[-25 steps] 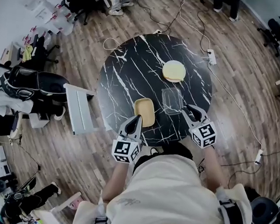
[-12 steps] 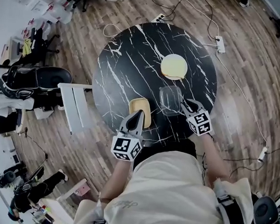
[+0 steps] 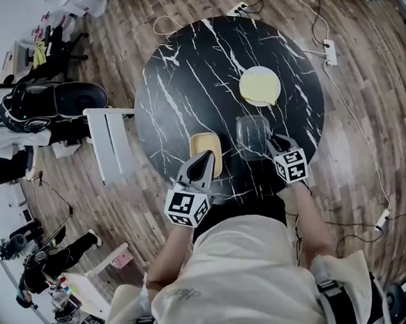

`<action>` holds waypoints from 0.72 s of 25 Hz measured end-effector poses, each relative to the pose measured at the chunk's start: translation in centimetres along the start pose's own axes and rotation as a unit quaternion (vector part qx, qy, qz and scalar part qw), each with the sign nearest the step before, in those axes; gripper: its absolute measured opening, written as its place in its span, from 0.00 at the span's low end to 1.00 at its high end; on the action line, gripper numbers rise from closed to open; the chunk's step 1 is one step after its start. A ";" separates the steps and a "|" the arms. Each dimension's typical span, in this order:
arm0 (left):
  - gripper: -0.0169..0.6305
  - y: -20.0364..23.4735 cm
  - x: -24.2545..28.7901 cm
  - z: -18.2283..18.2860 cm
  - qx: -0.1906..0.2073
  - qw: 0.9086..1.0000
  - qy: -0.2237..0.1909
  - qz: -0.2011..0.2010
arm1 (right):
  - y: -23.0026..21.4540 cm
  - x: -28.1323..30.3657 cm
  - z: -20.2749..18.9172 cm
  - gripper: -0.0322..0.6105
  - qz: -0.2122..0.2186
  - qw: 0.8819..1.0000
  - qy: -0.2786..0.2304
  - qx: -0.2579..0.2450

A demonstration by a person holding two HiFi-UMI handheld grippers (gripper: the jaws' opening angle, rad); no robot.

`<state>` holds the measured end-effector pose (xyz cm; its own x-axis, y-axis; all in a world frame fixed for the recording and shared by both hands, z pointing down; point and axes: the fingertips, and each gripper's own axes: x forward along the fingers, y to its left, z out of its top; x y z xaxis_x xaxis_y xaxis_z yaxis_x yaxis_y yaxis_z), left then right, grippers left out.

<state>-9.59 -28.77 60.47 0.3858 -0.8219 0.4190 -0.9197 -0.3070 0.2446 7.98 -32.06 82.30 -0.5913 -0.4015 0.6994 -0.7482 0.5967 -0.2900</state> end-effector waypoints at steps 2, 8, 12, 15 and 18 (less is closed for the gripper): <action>0.06 0.0 0.1 -0.2 -0.002 1.000 0.004 -0.002 | -0.4 0.2 -0.3 0.20 -0.005 1.000 0.008 0.008; 0.06 0.7 -0.1 0.2 -0.003 1.000 0.003 0.006 | -0.8 1.2 -1.5 0.17 -0.001 0.999 0.034 0.019; 0.06 1.3 -0.4 -0.5 -0.007 1.000 0.010 0.017 | -0.7 1.6 -2.0 0.17 0.009 0.998 0.038 0.040; 0.06 1.3 -0.5 -1.0 -0.012 1.000 0.012 0.021 | -0.8 1.6 -2.1 0.16 0.017 0.998 0.038 0.056; 0.06 1.0 -0.5 -1.2 -0.015 1.000 0.011 0.019 | -0.6 1.6 -2.2 0.15 0.024 0.997 0.041 0.062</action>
<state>-10.59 -28.10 61.51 0.3519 -0.8223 0.4472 -0.9315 -0.2604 0.2541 8.18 -31.58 84.99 -0.6039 -0.3136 0.7327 -0.7544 0.5217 -0.3984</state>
